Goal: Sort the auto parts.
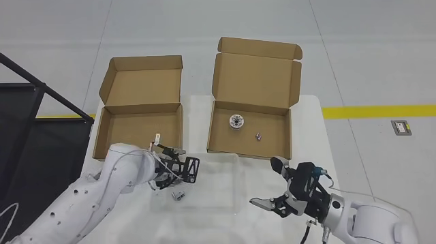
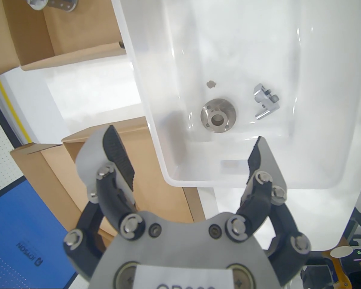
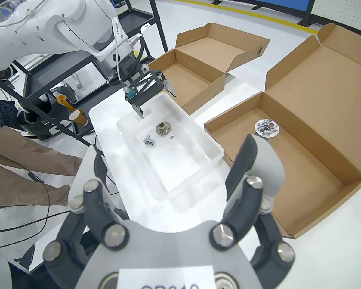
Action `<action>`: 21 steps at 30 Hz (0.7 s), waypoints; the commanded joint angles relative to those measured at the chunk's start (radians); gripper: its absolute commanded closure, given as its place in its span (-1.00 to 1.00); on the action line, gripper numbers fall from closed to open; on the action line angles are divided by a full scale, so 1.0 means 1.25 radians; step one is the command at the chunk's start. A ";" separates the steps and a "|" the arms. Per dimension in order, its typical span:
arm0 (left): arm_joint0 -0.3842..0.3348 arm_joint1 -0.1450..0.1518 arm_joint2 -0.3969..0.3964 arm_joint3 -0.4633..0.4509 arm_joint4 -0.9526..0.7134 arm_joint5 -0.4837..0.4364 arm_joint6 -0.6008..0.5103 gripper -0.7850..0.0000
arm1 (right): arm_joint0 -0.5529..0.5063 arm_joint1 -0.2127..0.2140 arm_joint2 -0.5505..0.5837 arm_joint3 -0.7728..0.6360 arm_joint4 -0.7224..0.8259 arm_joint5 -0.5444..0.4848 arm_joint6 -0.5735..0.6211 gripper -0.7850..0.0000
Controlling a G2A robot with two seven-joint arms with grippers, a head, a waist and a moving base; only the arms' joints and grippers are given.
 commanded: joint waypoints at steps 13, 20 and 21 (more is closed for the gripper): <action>-0.047 -0.015 0.078 0.051 -0.095 -0.031 -0.110 0.17 | 0.000 0.000 0.000 0.000 0.000 0.000 0.000 -1.00; -0.064 -0.041 0.114 0.101 -0.135 -0.001 -0.160 0.18 | 0.000 0.000 0.000 0.000 0.000 0.000 0.000 -1.00; -0.066 -0.045 0.117 0.110 -0.141 0.002 -0.163 0.17 | 0.000 0.000 0.000 0.000 0.000 0.000 0.000 -1.00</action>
